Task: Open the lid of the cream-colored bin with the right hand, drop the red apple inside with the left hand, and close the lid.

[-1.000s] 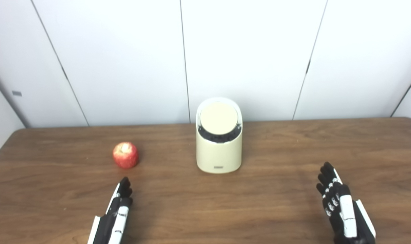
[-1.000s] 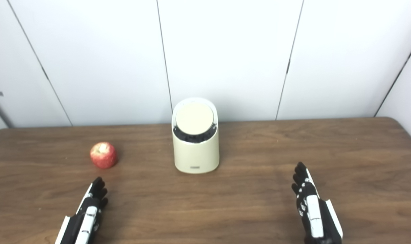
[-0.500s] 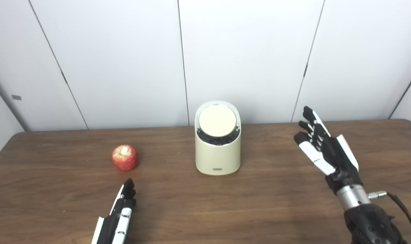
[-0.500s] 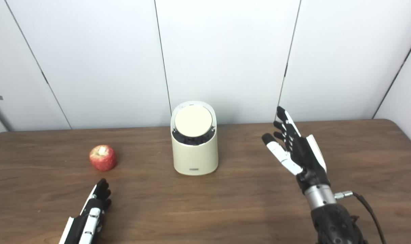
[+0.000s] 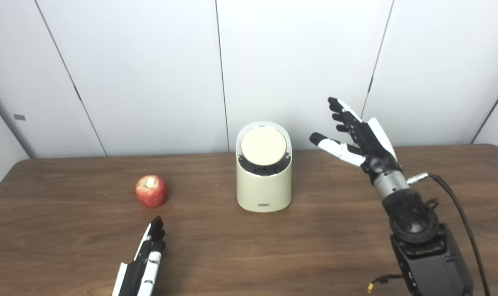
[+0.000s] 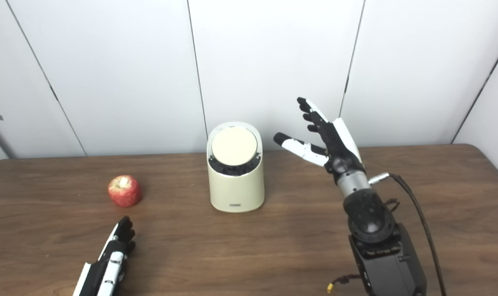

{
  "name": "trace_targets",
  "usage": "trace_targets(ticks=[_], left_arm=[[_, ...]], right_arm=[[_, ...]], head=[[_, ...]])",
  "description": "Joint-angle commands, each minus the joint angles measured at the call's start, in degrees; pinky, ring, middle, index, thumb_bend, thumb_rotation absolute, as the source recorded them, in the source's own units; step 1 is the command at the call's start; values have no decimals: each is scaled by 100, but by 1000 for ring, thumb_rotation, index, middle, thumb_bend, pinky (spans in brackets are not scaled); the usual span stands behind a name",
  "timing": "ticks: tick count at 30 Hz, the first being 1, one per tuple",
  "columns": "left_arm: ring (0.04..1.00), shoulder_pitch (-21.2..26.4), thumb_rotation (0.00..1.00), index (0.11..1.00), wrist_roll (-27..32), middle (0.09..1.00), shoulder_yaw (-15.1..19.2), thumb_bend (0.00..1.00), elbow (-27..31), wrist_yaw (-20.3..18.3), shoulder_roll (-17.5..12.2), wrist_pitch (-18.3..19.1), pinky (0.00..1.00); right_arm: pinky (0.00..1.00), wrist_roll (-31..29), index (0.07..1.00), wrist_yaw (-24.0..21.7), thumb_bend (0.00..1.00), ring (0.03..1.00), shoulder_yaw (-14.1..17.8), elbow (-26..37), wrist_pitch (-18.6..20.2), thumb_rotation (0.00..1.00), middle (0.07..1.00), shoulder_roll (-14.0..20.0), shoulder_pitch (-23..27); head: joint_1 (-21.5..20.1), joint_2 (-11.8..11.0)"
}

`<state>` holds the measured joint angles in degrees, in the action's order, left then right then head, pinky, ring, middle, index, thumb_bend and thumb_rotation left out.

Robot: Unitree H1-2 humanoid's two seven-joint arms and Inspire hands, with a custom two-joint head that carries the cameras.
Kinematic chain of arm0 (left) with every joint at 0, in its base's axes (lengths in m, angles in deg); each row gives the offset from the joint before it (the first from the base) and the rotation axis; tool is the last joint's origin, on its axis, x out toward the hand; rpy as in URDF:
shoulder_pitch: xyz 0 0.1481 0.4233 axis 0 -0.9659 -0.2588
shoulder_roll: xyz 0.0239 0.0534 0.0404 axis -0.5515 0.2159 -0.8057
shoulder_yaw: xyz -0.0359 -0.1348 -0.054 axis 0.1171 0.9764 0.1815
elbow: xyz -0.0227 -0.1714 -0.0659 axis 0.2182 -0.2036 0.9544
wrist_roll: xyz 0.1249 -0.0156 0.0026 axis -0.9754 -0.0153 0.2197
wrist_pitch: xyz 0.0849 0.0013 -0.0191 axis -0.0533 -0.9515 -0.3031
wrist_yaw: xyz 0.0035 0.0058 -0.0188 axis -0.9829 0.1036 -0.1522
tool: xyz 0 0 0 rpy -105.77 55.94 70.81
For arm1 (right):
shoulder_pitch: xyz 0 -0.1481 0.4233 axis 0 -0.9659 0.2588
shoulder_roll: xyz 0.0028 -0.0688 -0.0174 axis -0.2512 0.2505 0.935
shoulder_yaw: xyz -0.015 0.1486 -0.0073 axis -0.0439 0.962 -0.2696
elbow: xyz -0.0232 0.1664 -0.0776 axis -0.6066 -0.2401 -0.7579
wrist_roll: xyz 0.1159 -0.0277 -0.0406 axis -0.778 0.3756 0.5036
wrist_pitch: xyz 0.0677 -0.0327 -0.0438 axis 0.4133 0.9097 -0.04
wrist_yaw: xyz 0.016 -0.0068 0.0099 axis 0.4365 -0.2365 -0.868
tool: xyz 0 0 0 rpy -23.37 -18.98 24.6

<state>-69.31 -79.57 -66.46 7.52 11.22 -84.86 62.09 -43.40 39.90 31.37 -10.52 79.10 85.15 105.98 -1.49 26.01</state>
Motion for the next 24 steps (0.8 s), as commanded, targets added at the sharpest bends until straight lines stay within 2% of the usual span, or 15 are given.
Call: trace_targets(ticks=[1, 5, 10, 12, 17, 21, 24], left_arm=[[1000, -252, 831, 1000, 7, 1000, -136, 301, 35, 59, 221, -64, 1000], [1000, -235, 833, 1000, 29, 1000, -173, 303, -33, 59, 229, -156, 1000], [1000, -219, 831, 1000, -87, 1000, -250, 300, -54, 74, 202, -198, 1000], [1000, -218, 781, 1000, -72, 1000, -271, 289, -33, 92, 199, -161, 1000], [1000, -224, 706, 1000, -91, 1000, -314, 251, -9, 135, 178, -121, 1000], [1000, -220, 644, 1000, -40, 1000, -302, 227, 6, 133, 166, -109, 1000], [1000, -223, 609, 1000, -26, 1000, -296, 216, 2, 133, 166, -124, 1000]], right_arm=[[819, 276, 940, -7, 762, 896, -136, -61, 1, 573, 926, 89, 447], [803, 414, 948, -39, 786, 898, -302, -438, -65, 527, 929, 60, 771], [811, 497, 946, 5, 802, 917, -467, -942, -352, 393, 952, 31, 1128], [827, 559, 948, 13, 804, 926, -542, -1103, -427, 368, 950, 28, 1243], [817, 681, 946, 34, 788, 911, -661, -1521, -396, 354, 939, -59, 1544], [786, 825, 929, 176, 801, 882, -765, -1893, -531, 350, 919, -158, 1725], [801, 847, 921, 282, 814, 888, -775, -2144, -664, 332, 917, -242, 1803]], head=[[1, 6], [13, 8], [58, 38], [59, 37], [62, 66], [4, 91], [4, 91]])
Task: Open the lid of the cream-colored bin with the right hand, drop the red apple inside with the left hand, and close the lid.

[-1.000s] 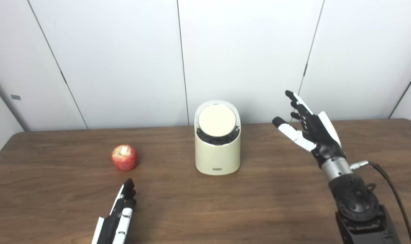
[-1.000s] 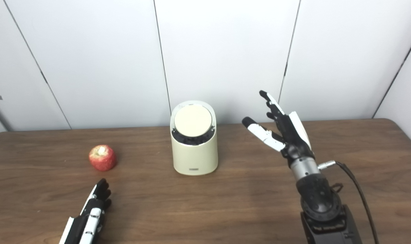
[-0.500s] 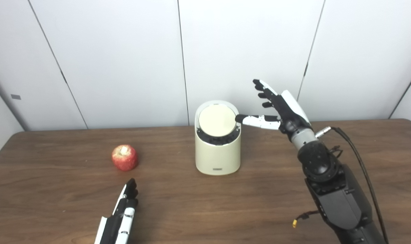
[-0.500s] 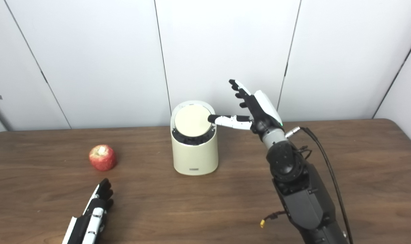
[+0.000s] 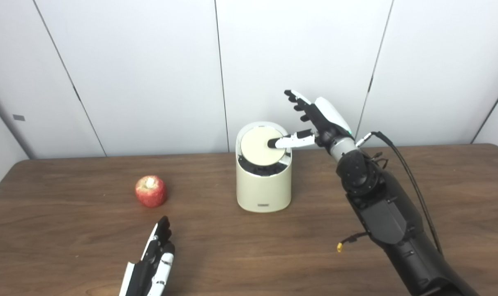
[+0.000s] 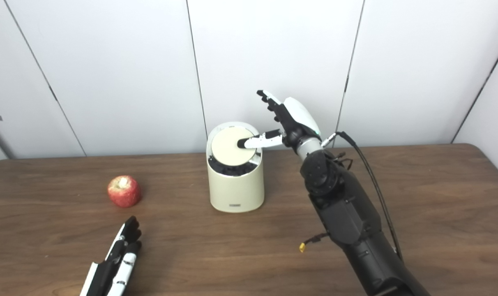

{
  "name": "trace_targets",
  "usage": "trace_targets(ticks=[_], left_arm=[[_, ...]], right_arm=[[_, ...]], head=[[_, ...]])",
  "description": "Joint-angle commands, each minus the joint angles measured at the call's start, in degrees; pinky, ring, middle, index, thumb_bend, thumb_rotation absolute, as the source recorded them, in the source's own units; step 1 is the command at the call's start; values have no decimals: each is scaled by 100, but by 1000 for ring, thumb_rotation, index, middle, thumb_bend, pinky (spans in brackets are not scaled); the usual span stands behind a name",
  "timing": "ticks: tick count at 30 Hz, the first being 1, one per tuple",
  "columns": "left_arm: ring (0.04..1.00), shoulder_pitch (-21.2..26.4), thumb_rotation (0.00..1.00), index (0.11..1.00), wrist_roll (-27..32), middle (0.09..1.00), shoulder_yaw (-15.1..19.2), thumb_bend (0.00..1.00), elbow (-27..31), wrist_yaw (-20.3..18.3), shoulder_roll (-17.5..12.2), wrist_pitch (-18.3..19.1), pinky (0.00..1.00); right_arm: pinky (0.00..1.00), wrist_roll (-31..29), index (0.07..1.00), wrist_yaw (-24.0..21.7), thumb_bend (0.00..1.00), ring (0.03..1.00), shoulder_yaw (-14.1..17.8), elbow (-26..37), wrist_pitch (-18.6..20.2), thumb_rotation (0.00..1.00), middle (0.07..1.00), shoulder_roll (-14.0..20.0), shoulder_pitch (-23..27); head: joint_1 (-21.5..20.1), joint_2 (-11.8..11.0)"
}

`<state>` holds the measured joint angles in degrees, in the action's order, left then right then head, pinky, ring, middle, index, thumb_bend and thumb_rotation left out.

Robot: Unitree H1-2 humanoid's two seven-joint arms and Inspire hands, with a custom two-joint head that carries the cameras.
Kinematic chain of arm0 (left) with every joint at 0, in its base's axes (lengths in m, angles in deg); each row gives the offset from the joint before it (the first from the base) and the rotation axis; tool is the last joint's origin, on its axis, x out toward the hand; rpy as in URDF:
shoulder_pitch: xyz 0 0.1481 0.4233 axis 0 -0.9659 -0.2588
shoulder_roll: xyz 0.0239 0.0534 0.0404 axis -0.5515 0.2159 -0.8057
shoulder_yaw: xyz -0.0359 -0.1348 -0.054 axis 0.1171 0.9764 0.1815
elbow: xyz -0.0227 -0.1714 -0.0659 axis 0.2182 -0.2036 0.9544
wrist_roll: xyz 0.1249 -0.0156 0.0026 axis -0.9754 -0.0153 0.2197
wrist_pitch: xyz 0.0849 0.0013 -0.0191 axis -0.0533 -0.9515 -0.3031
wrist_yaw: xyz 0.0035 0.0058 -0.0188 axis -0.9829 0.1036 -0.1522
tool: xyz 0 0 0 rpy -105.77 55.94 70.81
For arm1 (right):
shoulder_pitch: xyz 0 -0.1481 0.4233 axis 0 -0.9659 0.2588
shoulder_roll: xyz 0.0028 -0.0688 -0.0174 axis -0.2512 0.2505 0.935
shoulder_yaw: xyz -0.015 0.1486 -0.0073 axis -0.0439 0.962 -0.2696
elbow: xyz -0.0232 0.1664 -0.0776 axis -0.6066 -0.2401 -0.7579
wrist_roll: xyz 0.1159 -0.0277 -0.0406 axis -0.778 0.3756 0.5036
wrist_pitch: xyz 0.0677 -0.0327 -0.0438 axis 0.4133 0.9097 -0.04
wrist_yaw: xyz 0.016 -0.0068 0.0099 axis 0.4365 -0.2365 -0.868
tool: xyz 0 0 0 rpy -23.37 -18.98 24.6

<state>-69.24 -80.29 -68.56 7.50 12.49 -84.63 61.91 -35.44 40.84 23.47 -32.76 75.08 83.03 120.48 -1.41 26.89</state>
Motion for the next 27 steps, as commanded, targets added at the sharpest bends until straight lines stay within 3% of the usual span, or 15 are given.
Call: trace_targets(ticks=[1, 8, 27], left_arm=[[1000, -230, 591, 1000, 49, 1000, -85, 205, -11, 3, 140, -125, 1000], [1000, -259, 500, 1000, 29, 1000, -114, 172, 27, 15, 173, -116, 1000], [1000, -306, 518, 1000, 22, 1000, -147, 219, 54, 48, 161, -148, 1000]], right_arm=[[806, 56, 919, 214, 818, 891, 17, 19, -277, 327, 917, -59, 375], [821, 86, 918, 282, 836, 907, -11, -178, -286, 295, 925, -136, 460], [832, 318, 923, -56, 860, 912, -207, 347, -76, 263, 926, 148, 176]], head=[[-4, 3], [23, 27], [88, 142]])
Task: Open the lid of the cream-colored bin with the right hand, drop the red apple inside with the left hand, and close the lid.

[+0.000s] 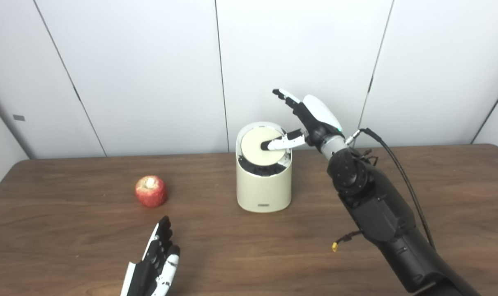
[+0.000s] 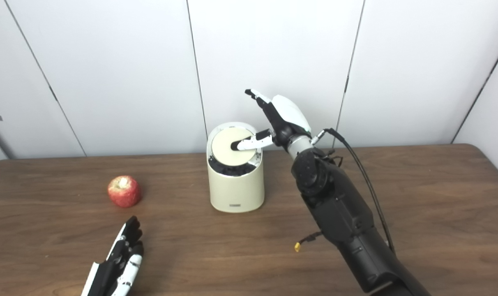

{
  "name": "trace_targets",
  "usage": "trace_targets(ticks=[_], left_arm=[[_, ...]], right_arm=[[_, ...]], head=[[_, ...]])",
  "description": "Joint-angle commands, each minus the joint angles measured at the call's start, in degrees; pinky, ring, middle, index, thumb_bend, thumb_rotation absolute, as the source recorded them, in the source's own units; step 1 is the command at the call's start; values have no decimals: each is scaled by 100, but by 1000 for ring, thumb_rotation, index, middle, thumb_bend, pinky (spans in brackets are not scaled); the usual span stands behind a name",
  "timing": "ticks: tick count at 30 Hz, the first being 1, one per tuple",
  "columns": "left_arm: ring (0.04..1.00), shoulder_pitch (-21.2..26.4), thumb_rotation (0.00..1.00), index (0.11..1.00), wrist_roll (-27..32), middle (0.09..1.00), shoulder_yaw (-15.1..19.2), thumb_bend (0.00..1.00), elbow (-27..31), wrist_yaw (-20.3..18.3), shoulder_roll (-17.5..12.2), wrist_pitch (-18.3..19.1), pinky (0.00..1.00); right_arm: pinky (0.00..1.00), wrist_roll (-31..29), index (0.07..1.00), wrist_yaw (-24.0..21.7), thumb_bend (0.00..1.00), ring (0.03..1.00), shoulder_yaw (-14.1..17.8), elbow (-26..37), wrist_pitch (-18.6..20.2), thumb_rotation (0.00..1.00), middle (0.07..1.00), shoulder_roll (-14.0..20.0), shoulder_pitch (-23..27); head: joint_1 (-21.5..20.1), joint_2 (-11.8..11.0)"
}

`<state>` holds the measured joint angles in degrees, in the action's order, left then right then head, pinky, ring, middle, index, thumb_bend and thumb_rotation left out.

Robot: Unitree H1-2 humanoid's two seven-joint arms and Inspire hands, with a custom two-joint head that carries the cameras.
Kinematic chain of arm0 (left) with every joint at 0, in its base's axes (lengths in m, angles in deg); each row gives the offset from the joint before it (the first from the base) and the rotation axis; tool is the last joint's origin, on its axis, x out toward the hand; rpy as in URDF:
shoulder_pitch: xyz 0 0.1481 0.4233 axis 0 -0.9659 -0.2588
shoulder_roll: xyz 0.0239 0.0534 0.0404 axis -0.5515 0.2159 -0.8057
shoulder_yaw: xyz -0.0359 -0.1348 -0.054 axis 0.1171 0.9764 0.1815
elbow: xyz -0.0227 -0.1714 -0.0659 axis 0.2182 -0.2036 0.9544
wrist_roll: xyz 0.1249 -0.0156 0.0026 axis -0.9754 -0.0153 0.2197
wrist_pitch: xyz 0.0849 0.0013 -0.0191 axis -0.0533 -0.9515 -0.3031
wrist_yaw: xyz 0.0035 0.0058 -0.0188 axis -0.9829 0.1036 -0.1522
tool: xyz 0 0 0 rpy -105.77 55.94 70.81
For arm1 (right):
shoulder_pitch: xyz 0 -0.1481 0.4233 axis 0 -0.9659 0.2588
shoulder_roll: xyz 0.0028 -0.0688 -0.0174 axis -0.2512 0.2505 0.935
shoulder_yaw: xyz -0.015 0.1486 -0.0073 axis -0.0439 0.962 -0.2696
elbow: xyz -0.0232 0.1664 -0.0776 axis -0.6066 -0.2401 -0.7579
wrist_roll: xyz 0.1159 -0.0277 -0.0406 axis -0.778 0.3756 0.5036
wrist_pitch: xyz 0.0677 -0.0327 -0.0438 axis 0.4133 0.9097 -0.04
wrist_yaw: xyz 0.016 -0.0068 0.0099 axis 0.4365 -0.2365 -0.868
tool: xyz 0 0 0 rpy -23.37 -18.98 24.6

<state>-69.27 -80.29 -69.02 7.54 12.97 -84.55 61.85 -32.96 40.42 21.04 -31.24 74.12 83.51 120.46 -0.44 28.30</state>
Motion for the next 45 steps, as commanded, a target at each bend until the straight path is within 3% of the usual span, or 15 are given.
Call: trace_targets(ticks=[1, 16, 28, 37, 45], left_arm=[[1000, -304, 517, 1000, 19, 1000, -101, 220, 55, 3, 154, -126, 1000], [1000, -295, 536, 1000, 2, 1000, -112, 255, 54, -12, 126, -114, 1000], [1000, -323, 521, 1000, -33, 1000, -142, 261, 68, 26, 175, -142, 1000], [1000, -366, 530, 1000, -46, 1000, -166, 277, 116, 80, 229, -169, 1000], [1000, -387, 526, 1000, -86, 1000, -217, 293, 157, 119, 236, -146, 1000]], right_arm=[[835, 69, 923, -39, 859, 912, 46, 255, 23, 265, 926, 107, 156], [834, 280, 916, -247, 854, 910, -6, 636, 71, 272, 919, 195, -32], [904, 427, 906, -95, 877, 923, -101, 354, -331, 231, 918, 240, -94], [962, 1308, 923, 98, 877, 952, -638, 311, -709, 216, 938, 564, -49], [993, 1639, 929, 148, 913, 964, -774, 290, -817, 175, 948, 664, -8]], head=[[-8, 1], [22, 35], [88, 70], [120, 128], [125, 167]])
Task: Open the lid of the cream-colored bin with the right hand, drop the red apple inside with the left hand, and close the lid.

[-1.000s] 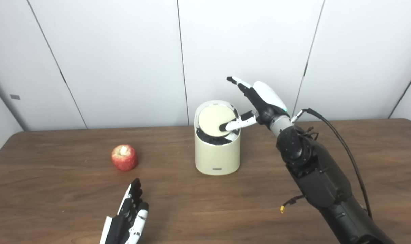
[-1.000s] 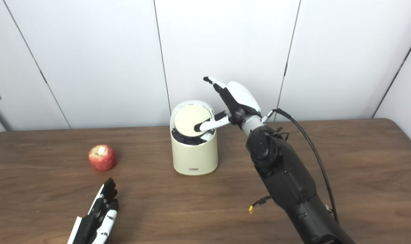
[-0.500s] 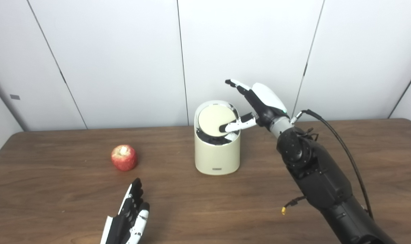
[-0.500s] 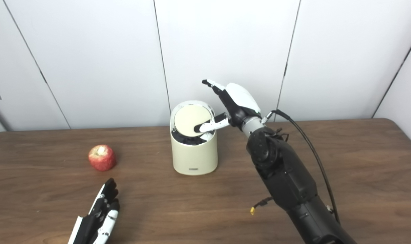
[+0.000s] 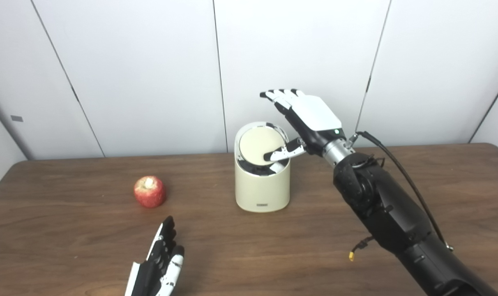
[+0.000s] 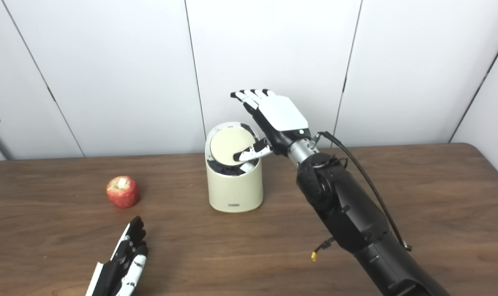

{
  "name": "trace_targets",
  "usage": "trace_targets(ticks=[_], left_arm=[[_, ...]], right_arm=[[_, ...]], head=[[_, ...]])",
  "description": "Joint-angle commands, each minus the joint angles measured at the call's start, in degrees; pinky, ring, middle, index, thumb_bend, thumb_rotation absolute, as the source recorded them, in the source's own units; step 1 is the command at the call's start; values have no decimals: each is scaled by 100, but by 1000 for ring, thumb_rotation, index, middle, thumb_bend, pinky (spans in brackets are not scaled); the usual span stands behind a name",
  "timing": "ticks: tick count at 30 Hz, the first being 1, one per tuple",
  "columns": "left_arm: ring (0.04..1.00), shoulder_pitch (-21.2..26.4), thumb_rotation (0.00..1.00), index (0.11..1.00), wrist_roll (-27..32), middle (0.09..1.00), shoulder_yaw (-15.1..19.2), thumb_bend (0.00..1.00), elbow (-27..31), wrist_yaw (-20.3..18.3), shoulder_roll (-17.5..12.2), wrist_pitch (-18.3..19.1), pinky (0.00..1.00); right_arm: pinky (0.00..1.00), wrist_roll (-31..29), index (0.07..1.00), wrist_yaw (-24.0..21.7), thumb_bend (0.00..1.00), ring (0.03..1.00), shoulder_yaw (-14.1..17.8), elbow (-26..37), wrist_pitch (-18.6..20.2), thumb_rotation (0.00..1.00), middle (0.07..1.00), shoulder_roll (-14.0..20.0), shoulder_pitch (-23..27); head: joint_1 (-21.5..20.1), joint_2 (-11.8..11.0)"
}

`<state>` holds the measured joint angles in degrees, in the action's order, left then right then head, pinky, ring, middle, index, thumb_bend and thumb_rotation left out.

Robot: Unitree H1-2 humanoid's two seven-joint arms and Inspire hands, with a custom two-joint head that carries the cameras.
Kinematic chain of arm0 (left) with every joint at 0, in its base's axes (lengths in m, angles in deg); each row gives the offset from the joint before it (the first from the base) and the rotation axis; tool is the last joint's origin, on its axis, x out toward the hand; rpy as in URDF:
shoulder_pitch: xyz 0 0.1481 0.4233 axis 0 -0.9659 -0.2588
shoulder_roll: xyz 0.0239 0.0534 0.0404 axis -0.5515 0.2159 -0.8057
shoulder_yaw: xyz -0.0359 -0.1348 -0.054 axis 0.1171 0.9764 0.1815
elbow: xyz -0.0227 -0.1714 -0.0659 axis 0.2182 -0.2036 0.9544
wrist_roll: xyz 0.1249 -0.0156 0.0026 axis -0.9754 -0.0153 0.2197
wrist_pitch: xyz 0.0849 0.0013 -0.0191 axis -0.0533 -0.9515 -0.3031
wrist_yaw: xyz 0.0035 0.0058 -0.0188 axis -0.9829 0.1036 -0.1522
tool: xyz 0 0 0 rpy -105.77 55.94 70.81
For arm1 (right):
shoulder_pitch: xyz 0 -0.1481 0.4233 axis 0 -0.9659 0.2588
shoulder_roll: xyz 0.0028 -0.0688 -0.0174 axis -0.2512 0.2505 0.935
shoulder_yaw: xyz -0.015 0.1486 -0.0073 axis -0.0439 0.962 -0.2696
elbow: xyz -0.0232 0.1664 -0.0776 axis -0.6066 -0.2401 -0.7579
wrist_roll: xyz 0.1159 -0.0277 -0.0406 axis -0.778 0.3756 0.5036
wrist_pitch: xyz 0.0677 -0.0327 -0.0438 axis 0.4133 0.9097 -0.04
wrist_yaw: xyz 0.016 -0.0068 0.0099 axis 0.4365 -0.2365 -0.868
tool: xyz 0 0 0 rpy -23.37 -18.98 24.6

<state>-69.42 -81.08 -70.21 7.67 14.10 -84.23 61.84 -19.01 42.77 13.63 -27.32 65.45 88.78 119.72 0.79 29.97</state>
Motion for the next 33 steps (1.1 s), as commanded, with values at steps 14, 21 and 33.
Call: trace_targets(ticks=[14, 21, 33], left_arm=[[1000, -287, 530, 1000, 38, 1000, -132, 276, -11, 71, 204, -252, 1000], [1000, -266, 538, 1000, -55, 1000, -138, 297, -33, 90, 170, -248, 1000], [1000, -216, 489, 1000, -70, 1000, -138, 288, -154, 51, 111, -356, 1000]], right_arm=[[979, -303, 920, -216, 875, 956, 317, -52, 92, 223, 937, -34, 18], [850, -1194, 902, -208, 805, 900, 1107, 373, 322, 293, 909, -432, -22], [747, -1853, 879, -392, 657, 864, 1860, 1367, 1260, 375, 892, -424, -516]], head=[[11, -43], [-2, -52], [-37, -52]])
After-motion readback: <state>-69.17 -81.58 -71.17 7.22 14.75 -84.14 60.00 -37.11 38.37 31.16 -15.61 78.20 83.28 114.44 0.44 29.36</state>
